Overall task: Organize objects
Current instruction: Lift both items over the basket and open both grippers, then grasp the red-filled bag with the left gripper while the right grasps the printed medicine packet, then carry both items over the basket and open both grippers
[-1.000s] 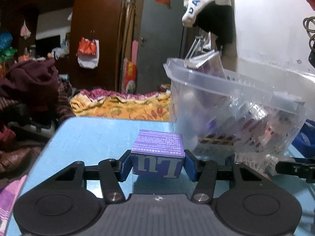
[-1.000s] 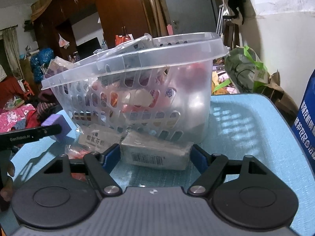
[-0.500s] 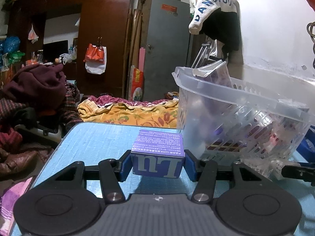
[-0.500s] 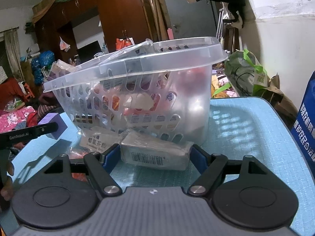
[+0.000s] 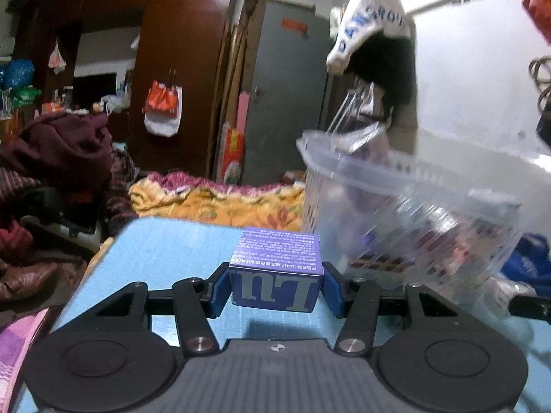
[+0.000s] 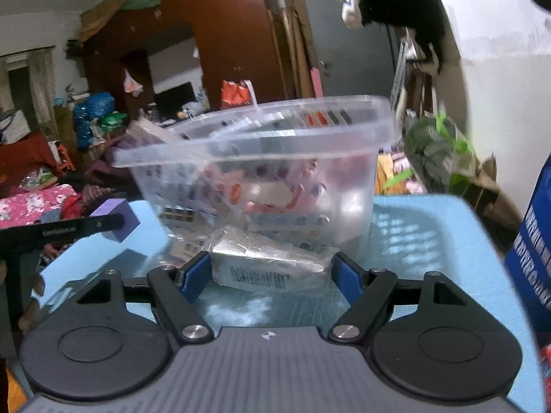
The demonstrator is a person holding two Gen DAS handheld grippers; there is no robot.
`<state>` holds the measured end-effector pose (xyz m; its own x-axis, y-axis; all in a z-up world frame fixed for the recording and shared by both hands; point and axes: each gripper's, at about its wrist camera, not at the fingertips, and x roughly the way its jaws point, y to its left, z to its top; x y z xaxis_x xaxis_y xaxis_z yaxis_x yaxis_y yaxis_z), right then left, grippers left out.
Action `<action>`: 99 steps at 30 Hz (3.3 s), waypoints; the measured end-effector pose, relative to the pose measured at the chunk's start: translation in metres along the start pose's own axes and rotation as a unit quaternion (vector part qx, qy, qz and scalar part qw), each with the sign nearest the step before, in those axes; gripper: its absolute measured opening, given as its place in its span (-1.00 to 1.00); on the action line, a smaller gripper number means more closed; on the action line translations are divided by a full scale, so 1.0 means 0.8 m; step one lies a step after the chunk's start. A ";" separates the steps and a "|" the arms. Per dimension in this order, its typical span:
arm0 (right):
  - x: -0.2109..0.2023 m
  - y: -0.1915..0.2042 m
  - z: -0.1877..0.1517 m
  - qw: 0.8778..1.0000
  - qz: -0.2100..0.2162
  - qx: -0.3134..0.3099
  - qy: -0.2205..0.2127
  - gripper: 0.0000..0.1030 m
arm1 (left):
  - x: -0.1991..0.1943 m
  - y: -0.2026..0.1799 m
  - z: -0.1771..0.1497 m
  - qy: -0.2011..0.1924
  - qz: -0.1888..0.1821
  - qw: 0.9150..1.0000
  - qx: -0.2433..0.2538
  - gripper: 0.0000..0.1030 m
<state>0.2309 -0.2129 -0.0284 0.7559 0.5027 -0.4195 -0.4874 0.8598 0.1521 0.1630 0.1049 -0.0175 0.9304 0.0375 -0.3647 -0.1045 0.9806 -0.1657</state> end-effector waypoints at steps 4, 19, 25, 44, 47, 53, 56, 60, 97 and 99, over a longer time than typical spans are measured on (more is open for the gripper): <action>-0.046 0.011 0.000 0.999 0.022 -0.020 -0.026 0.52 | -0.044 0.006 0.002 -0.033 -0.021 0.999 -0.019 0.12; 0.039 0.020 0.156 0.995 -0.013 -0.069 -0.074 0.52 | 0.021 -0.075 0.132 -0.021 -0.080 0.997 0.002 0.13; 0.078 0.025 0.153 0.993 -0.057 -0.086 -0.049 0.81 | 0.054 -0.094 0.124 -0.017 -0.075 0.996 0.034 0.74; -0.001 -0.022 0.024 1.000 0.008 0.020 -0.019 1.00 | 0.010 -0.115 -0.031 0.102 -0.082 0.987 0.089 0.79; 0.003 -0.022 0.025 0.999 0.005 0.032 -0.022 1.00 | 0.024 -0.129 -0.032 0.114 -0.062 0.986 0.106 0.15; 0.027 -0.002 0.014 0.998 0.031 0.049 0.002 1.00 | 0.006 -0.103 -0.030 0.117 -0.046 0.987 0.102 -0.06; 0.055 0.017 0.011 0.997 0.052 0.044 0.043 0.99 | -0.014 -0.060 -0.023 0.103 -0.033 0.992 0.068 -0.05; 0.092 0.049 0.006 0.995 0.045 0.013 0.084 0.90 | -0.023 -0.024 -0.022 0.098 -0.018 0.994 0.041 -0.05; -0.031 0.041 0.016 0.997 0.044 -0.029 -0.052 0.43 | -0.056 -0.009 -0.032 0.043 -0.066 0.997 0.015 -0.04; -0.035 0.038 0.015 0.997 0.045 -0.028 -0.057 0.43 | -0.060 -0.010 -0.029 0.037 -0.073 0.997 0.011 -0.04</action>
<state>0.2002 -0.2000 -0.0009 0.7511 0.5868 -0.3025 -0.5767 0.8062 0.1321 0.1110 0.0910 -0.0201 0.9065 -0.1189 -0.4050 0.0384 0.9788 -0.2013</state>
